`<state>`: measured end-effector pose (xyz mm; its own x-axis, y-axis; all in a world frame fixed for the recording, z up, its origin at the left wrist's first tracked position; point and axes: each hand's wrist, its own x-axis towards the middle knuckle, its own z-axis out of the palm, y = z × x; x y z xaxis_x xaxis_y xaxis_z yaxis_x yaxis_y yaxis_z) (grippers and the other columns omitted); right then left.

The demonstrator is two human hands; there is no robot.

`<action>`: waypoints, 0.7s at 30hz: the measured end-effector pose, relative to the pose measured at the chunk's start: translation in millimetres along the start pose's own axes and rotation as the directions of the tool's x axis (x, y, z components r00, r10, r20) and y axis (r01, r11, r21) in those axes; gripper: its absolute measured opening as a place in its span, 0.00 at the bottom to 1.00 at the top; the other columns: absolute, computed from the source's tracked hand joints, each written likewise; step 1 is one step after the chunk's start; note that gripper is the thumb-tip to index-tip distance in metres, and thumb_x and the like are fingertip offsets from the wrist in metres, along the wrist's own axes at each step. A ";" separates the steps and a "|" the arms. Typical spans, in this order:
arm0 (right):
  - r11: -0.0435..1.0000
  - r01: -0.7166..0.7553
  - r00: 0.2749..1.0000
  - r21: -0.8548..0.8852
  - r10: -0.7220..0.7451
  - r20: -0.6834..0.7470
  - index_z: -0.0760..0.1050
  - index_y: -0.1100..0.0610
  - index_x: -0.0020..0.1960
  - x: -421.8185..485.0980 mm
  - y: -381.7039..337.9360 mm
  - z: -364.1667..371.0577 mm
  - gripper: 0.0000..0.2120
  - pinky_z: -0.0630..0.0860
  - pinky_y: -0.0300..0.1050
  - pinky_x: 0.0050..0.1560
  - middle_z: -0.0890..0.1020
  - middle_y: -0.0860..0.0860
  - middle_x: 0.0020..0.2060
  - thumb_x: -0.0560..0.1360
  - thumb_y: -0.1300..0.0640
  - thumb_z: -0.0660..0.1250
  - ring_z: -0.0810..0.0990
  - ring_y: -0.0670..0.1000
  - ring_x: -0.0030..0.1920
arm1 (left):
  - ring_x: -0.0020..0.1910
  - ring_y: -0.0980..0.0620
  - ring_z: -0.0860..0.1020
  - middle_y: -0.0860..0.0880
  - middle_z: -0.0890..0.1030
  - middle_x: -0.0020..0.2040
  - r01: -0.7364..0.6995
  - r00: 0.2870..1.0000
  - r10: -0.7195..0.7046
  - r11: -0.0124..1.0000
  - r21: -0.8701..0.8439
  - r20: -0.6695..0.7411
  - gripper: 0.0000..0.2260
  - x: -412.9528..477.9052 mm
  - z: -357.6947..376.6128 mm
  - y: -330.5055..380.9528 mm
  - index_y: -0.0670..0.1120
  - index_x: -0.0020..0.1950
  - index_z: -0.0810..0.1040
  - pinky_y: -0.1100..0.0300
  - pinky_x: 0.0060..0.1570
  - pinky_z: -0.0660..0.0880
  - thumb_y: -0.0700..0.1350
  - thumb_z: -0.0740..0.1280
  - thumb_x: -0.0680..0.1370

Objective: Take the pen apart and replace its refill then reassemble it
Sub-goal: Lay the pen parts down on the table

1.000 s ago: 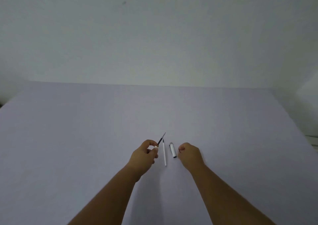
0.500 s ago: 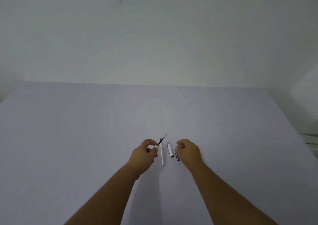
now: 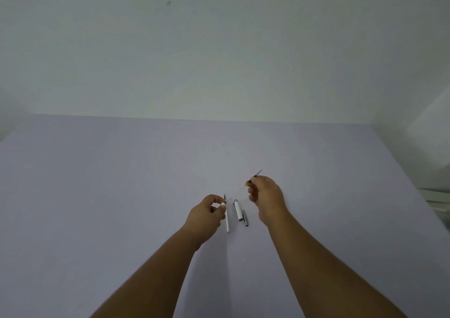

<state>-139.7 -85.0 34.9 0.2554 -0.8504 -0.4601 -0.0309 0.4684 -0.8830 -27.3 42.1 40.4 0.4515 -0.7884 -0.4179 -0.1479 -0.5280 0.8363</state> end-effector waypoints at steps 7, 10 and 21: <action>0.473 0.056 0.997 -0.879 -0.065 0.029 0.63 0.55 0.24 4.2 34.6 -23.8 0.19 0.63 0.40 0.25 0.67 0.50 0.21 0.72 0.60 0.63 0.65 0.48 0.23 | 0.39 0.54 0.76 0.49 0.80 0.45 0.034 0.999 -0.034 0.999 -0.017 0.001 0.04 3.4 -1.6 -11.8 0.52 0.47 0.75 0.62 0.38 0.73 0.45 0.61 0.78; 0.393 0.051 0.997 -0.918 -0.080 0.021 0.61 0.54 0.24 6.9 44.5 -25.4 0.20 0.62 0.40 0.25 0.66 0.48 0.22 0.73 0.60 0.63 0.66 0.48 0.25 | 0.38 0.54 0.76 0.47 0.80 0.46 0.035 0.999 -0.036 0.999 -0.027 -0.003 0.04 4.3 -3.5 -16.6 0.51 0.48 0.75 0.62 0.39 0.73 0.44 0.62 0.77; 0.411 0.035 0.996 -0.911 -0.094 -0.004 0.74 0.59 0.38 3.8 48.3 -20.1 0.09 0.72 0.43 0.38 0.80 0.56 0.37 0.74 0.56 0.62 0.76 0.54 0.38 | 0.38 0.55 0.78 0.49 0.80 0.46 0.005 1.000 -0.005 1.000 0.003 -0.027 0.04 9.2 -9.7 -21.7 0.50 0.50 0.76 0.64 0.38 0.74 0.44 0.63 0.77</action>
<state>-159.6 -70.4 -11.3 0.2532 -0.8917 -0.3752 -0.8839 -0.0556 -0.4644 -11.5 49.4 21.8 0.4759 -0.7768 -0.4125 -0.1482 -0.5331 0.8329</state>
